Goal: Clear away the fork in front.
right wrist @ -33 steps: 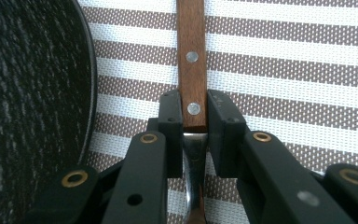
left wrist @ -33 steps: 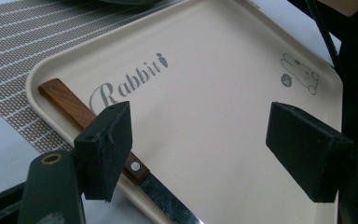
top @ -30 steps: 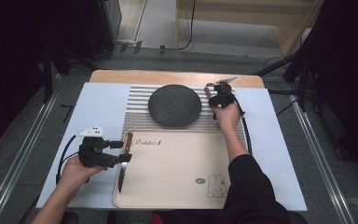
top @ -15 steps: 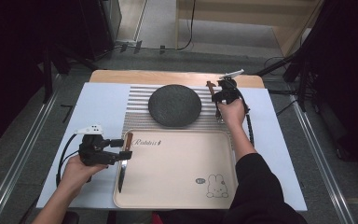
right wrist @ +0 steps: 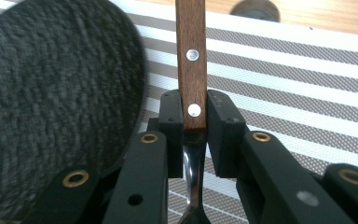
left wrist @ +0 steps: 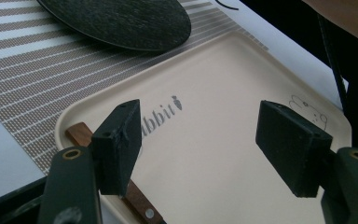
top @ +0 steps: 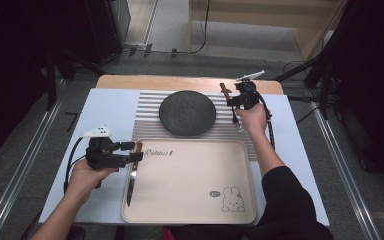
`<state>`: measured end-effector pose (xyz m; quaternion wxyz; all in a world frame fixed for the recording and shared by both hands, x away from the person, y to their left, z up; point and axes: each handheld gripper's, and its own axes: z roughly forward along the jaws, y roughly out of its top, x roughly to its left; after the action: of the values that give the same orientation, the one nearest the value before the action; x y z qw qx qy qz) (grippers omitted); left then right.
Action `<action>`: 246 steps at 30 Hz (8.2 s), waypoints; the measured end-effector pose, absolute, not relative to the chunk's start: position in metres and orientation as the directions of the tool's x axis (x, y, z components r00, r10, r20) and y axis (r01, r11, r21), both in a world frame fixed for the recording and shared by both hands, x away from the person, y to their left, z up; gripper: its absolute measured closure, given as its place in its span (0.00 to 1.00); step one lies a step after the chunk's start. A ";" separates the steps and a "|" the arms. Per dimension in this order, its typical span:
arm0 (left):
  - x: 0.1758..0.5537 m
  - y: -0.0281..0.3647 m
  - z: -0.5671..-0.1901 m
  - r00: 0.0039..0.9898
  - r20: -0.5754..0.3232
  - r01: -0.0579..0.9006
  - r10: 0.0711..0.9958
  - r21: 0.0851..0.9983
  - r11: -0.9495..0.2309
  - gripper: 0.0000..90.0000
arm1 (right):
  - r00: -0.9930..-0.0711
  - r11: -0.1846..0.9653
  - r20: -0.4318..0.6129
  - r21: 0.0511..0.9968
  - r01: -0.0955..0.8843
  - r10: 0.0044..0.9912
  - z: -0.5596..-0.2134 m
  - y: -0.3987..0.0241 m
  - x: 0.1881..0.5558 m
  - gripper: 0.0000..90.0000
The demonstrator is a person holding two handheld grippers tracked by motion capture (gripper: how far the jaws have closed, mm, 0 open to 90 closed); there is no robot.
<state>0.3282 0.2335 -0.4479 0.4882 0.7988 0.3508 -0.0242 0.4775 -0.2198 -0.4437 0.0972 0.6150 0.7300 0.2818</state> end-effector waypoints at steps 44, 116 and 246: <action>0.404 0.165 -0.414 0.740 -0.324 0.574 0.589 0.761 -0.303 0.30 | -0.441 0.166 0.286 0.650 0.742 0.850 -0.429 -0.167 0.440 0.84; 0.462 0.097 -0.403 0.601 -0.440 0.680 0.668 0.720 -0.138 0.62 | -0.597 0.163 0.333 0.763 0.625 0.730 -0.429 -0.109 0.408 0.84; 0.351 0.129 -0.426 0.711 -0.634 0.702 0.303 0.664 -0.259 0.88 | -0.680 0.274 0.259 0.774 0.571 0.686 -0.467 -0.232 0.270 0.32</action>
<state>0.3506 0.1292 -0.4255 0.5138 0.7692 0.3266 -0.1941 0.2704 -0.2320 -0.4667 0.0632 0.3951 0.7957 0.4548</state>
